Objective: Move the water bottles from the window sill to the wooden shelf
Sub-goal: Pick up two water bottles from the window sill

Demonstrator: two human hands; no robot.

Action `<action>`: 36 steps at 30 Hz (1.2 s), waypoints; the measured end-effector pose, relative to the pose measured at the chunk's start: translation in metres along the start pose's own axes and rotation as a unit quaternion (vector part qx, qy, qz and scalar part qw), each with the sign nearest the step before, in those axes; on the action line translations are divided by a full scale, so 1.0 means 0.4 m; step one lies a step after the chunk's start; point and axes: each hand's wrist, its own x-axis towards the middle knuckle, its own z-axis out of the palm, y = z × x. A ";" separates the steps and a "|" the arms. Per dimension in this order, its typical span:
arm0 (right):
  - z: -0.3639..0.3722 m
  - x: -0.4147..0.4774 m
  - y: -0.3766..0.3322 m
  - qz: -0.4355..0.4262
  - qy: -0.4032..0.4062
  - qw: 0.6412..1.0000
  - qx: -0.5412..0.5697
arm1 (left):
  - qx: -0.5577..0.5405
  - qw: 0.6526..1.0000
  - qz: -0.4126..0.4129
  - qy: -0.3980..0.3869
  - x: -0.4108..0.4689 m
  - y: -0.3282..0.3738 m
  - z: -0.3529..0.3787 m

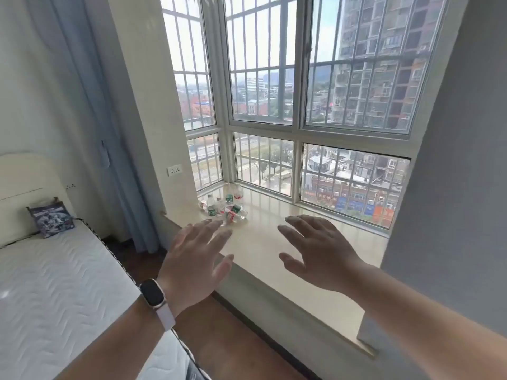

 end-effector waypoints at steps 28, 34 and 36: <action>0.328 0.262 0.480 -0.074 -0.030 0.990 0.116 | 0.032 0.992 -0.105 -0.056 0.433 0.140 0.305; 0.424 0.376 0.446 -0.082 -0.045 0.989 0.118 | 0.021 0.992 -0.114 -0.045 0.458 0.020 0.396; 0.463 0.433 0.435 -0.086 -0.043 0.990 0.108 | 0.015 0.993 -0.112 -0.044 0.475 -0.037 0.435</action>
